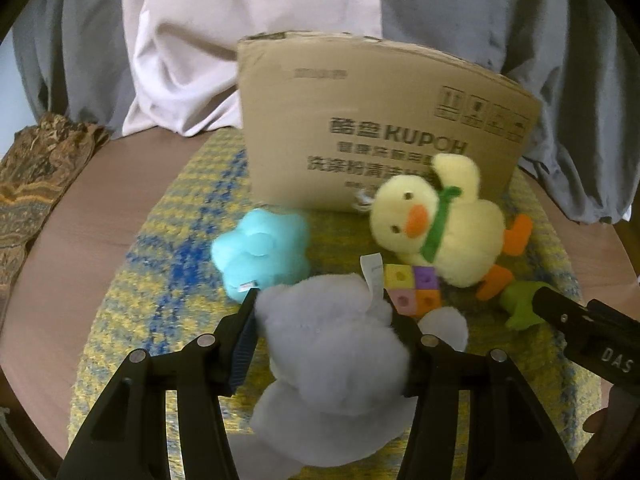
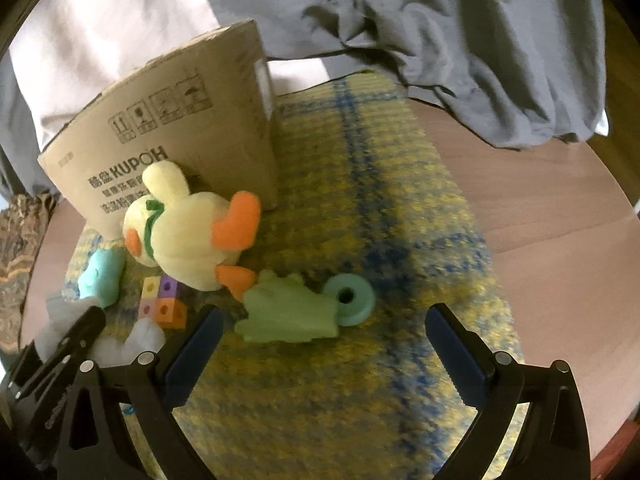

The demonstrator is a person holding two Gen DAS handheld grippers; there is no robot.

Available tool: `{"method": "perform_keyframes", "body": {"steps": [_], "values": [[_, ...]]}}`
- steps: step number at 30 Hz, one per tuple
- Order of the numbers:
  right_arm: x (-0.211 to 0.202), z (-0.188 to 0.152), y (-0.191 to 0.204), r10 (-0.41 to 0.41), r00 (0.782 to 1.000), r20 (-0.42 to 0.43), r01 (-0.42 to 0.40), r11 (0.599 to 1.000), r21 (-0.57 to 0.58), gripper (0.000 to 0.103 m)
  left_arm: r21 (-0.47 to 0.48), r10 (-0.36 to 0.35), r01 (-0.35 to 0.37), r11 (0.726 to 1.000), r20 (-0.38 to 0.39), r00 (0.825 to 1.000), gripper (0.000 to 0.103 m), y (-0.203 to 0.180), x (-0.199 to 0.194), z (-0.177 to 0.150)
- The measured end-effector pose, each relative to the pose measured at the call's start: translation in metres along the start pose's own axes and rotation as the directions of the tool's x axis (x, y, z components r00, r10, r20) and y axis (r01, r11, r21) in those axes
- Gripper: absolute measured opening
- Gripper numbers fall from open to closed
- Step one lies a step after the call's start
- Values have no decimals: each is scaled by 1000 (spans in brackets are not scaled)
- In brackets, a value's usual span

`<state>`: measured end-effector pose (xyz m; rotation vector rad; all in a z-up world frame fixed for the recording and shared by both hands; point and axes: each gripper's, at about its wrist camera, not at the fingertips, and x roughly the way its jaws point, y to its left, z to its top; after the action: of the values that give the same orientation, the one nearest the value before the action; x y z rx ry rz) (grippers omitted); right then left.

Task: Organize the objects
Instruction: 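Grasp the white plush bunny with the left tool while the right tool approaches the green dinosaur, then close the right tool on the green dinosaur toy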

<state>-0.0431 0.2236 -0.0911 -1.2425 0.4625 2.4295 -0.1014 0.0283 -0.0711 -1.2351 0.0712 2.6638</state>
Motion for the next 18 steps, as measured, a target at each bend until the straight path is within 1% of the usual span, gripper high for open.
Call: {"method": "perform_keyframes", "body": {"steps": [5, 9, 11, 13, 14, 16, 18], "values": [[17, 4, 4, -22, 999, -27, 22, 1000, -5, 101, -13, 3, -3, 1000, -9, 1000, 53, 4, 4, -2], [29, 3, 2, -11, 998, -59, 11, 1000, 7, 101, -8, -4, 4, 1000, -15, 1000, 53, -1, 6, -2], [34, 2, 1, 0, 997, -73, 1, 1000, 10, 97, -5, -6, 6, 1000, -17, 1000, 53, -3, 7, -2], [37, 2, 1, 5, 997, -81, -5, 1000, 11, 87, -1, -8, 8, 1000, -17, 1000, 53, -4, 8, -2], [39, 1, 1, 15, 996, -85, -14, 1000, 11, 85, 0, -9, 9, 1000, -17, 1000, 53, -5, 8, -2], [39, 0, 2, 25, 996, -84, -25, 1000, 8, 77, 1, -11, 11, 1000, -19, 1000, 53, -5, 9, -2], [37, 1, 3, 23, 997, -74, -22, 1000, 2, 77, 1, -11, 11, 1000, -20, 1000, 53, -5, 9, -2]]}}
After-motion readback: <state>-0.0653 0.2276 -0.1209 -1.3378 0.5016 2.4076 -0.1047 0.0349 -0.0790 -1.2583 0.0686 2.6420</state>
